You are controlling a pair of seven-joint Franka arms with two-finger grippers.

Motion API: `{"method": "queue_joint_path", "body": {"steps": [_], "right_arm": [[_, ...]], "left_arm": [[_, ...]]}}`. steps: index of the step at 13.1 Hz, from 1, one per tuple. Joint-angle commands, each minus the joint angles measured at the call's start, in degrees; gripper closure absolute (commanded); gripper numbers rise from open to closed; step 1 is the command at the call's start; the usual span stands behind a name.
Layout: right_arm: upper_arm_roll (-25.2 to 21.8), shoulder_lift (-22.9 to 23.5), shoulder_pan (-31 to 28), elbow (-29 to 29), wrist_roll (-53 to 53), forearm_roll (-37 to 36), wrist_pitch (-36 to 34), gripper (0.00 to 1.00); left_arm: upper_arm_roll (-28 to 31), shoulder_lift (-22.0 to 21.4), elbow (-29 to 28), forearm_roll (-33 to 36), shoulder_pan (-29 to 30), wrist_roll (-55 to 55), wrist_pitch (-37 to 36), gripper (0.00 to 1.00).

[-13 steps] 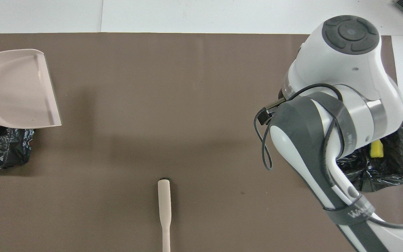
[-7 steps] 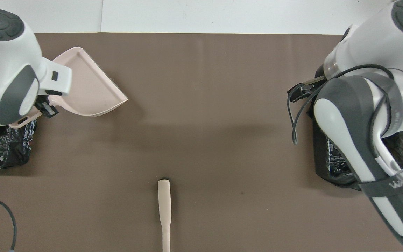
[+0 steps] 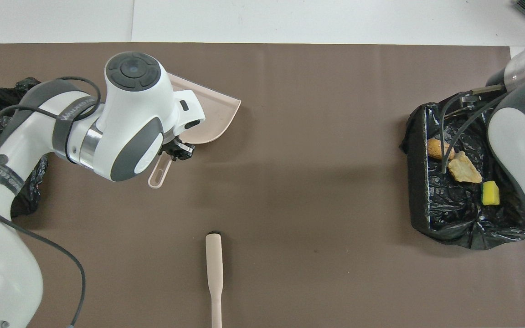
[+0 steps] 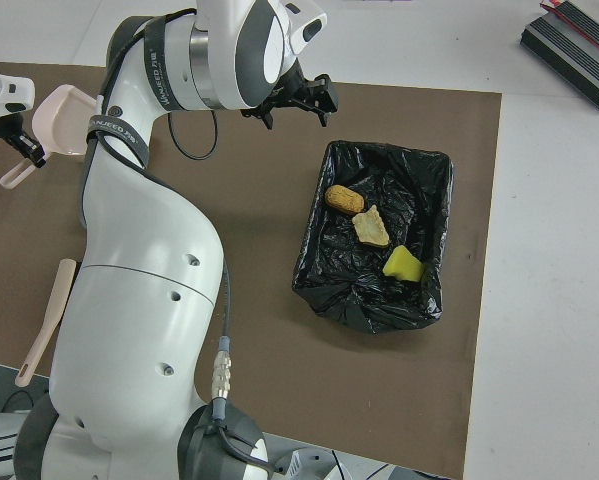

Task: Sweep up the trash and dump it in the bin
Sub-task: 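Bring the dustpan back with the left gripper and set it on the table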

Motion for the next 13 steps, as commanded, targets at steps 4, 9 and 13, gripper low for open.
{"method": "queue_joint_path", "body": {"steps": [4,9,13], "right_arm": [[-1.05,-6.68,1.12,-6.48,10.94,2.72,-6.72,0.0],[-1.14,-9.59,1.73,-8.61,13.91,5.64,-6.89,0.0],[-1.14,-9.77,1.65,-8.36,13.94,5.3,-6.28,0.0]], "left_arm": [[-1.57,7.55,0.67,-1.83,-8.43,-21.68,7.85,1.0],[-1.66,7.21,0.85,-4.91,-8.88,-21.43,8.03,0.74],[-1.31,2.74,0.41,-4.65,-8.18,-20.64,6.98,0.0]]}}
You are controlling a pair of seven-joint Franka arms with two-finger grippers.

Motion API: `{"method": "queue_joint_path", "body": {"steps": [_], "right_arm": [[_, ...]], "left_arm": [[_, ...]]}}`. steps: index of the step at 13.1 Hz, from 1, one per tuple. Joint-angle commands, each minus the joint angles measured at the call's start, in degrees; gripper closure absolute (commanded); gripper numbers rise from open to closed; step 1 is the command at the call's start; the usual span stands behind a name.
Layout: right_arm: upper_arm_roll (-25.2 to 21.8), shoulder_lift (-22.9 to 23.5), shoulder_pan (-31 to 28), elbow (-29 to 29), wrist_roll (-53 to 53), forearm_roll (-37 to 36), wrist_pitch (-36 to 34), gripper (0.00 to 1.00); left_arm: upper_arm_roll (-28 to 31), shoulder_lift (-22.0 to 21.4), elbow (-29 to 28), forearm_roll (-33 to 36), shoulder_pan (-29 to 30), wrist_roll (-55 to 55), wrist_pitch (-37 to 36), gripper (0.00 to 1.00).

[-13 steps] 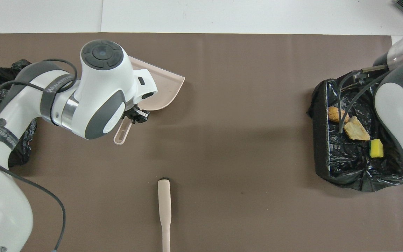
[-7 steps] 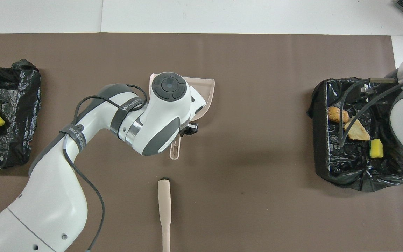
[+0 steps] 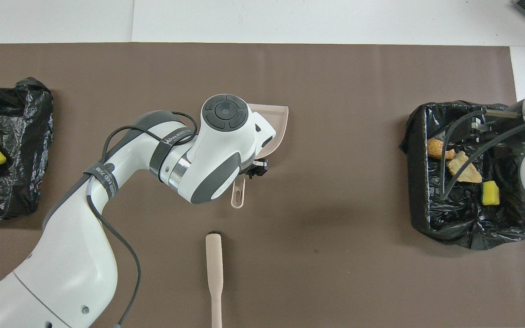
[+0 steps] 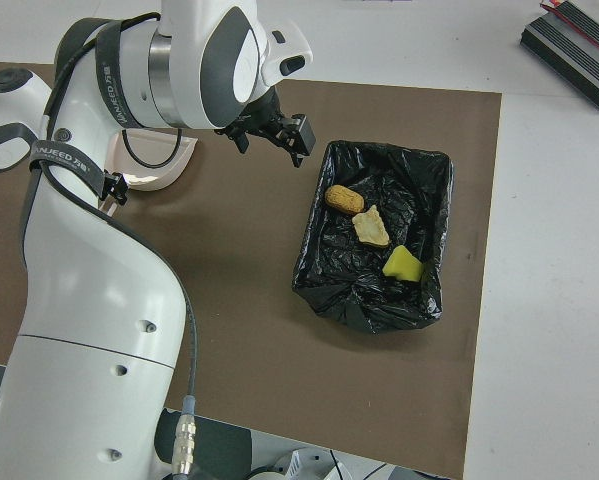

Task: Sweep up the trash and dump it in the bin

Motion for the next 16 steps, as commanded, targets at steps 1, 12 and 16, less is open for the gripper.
{"method": "queue_joint_path", "body": {"steps": [1,12,16], "right_arm": [[0.19,-1.09,-0.02,-0.42,0.25,0.25,1.07,0.0],[-0.16,-4.08,-0.55,0.47,-4.85,0.16,-3.94,0.0],[-0.07,-4.26,-0.55,0.38,-4.41,-0.02,-3.95,0.0]], "left_arm": [[1.53,-5.57,-1.0,-0.81,0.33,0.72,-1.54,0.0],[23.68,-27.9,-2.94,-11.36,5.06,33.65,-17.89,0.0],[27.9,-32.22,-1.71,-11.62,4.81,38.07,-22.46,0.0]]}}
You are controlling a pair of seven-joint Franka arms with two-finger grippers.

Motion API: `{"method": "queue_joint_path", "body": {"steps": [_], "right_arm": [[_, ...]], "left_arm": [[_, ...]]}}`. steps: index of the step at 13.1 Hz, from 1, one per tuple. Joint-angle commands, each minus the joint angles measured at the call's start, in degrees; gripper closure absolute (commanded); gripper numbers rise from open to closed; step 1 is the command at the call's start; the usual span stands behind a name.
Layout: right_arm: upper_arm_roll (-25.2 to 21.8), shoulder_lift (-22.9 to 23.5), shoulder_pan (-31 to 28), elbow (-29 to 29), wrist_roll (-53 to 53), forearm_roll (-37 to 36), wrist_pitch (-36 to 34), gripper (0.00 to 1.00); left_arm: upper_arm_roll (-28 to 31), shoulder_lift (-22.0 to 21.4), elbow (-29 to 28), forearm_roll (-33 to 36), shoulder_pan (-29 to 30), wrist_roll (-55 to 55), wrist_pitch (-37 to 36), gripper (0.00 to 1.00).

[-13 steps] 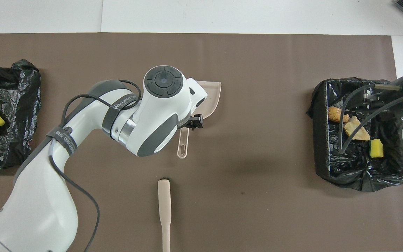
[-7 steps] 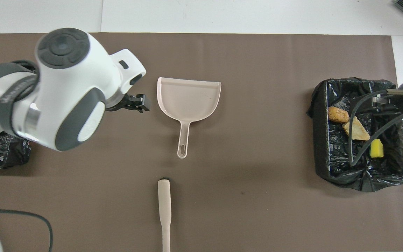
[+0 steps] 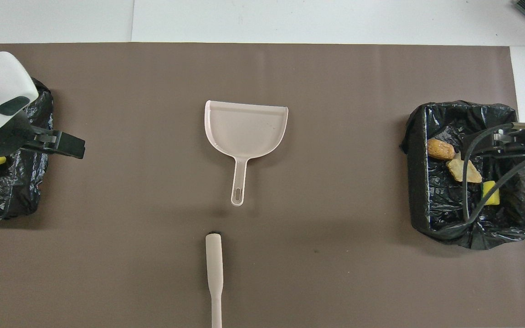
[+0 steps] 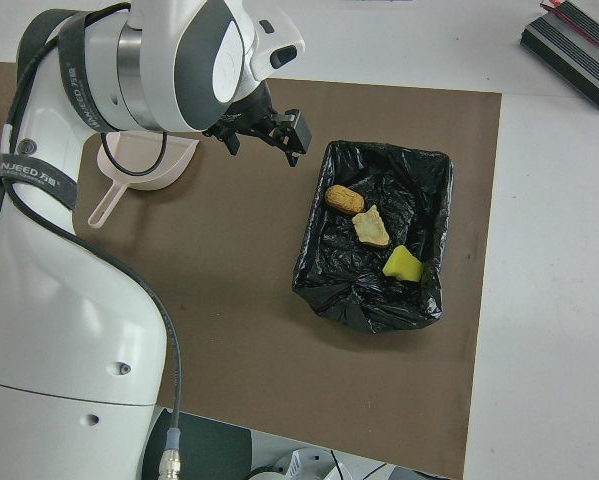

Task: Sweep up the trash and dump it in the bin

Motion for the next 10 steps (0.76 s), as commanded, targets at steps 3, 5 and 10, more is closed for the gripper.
{"method": "queue_joint_path", "body": {"steps": [3,5,10], "right_arm": [[0.02,-0.83,-0.42,-0.58,-0.67,0.0,-0.22,0.0],[0.02,-0.83,-0.42,-0.58,-0.67,0.0,-0.13,0.0],[0.02,-0.83,-0.42,-0.58,-0.67,-0.18,-0.3,0.0]], "left_arm": [[1.55,-1.81,3.25,-1.1,0.5,1.35,-7.13,0.0],[0.68,-2.07,3.35,-1.1,1.99,1.26,-8.28,0.0],[0.5,-3.57,2.38,-1.1,1.64,0.65,-7.85,0.0]]}}
